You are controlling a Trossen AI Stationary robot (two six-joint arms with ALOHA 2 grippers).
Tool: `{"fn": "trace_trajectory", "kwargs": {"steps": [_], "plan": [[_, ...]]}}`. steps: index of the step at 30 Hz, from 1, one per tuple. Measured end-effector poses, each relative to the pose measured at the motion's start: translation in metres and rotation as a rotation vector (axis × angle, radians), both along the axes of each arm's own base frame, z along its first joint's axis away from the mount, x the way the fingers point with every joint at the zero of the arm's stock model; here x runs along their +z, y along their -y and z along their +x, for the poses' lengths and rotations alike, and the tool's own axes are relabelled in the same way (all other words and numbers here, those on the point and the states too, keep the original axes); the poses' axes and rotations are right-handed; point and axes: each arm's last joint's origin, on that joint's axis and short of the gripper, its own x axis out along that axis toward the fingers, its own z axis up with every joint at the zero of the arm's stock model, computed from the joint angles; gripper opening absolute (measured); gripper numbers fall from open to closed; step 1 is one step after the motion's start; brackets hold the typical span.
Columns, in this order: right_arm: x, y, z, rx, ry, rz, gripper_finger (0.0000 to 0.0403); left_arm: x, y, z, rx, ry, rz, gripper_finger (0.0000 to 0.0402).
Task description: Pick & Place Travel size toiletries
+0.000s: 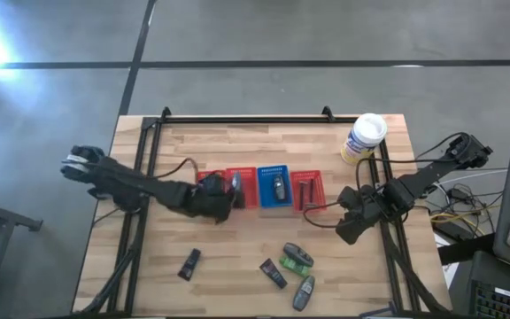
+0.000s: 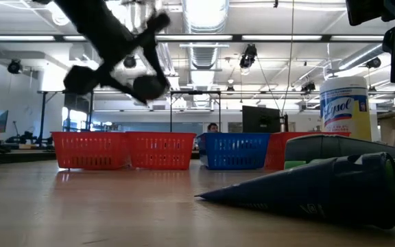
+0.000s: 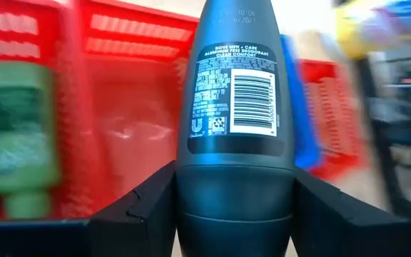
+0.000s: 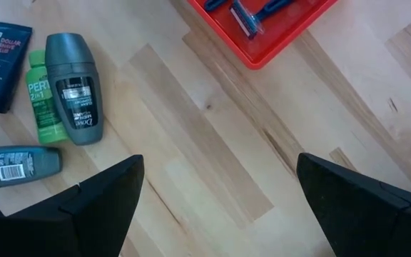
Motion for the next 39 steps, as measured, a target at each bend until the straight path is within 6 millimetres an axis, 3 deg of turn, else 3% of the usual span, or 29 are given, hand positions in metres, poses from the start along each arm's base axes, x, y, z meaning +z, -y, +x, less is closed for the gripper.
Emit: {"fn": "trace_trajectory", "kwargs": {"steps": [5,10,17,22,27,31,36,39], "plan": [[0.000,0.000,0.000,0.000,0.002,0.000,0.0366,-0.015,-0.026,0.014,0.034,-0.080,-0.004,0.0209],[0.000,0.000,0.000,-0.004,0.003,0.002,0.0366,-0.021,-0.040,0.028,0.029,-0.122,0.009,0.0210],[0.000,0.000,0.000,-0.004,0.003,0.001,0.0366,-0.033,-0.040,0.040,-0.024,-0.171,-0.044,0.0294],[0.000,0.000,0.000,-0.004,0.003,0.001,0.0366,-0.031,-0.038,0.040,-0.065,-0.173,-0.068,0.0320],[0.000,0.000,0.000,-0.003,0.003,0.001,0.0366,0.011,-0.022,0.027,-0.300,-0.128,0.036,0.0318],[0.000,0.000,0.000,-0.001,0.002,0.000,0.0366,0.039,0.002,-0.004,-0.486,-0.280,-0.008,0.0317],[0.000,0.000,0.000,0.000,0.001,0.000,0.0366,0.039,0.035,-0.045,-0.585,-0.584,-0.090,0.0318],[0.000,0.000,0.000,0.000,0.001,0.000,0.0366,0.031,0.055,-0.057,-0.610,-0.669,-0.143,0.0318]]}}
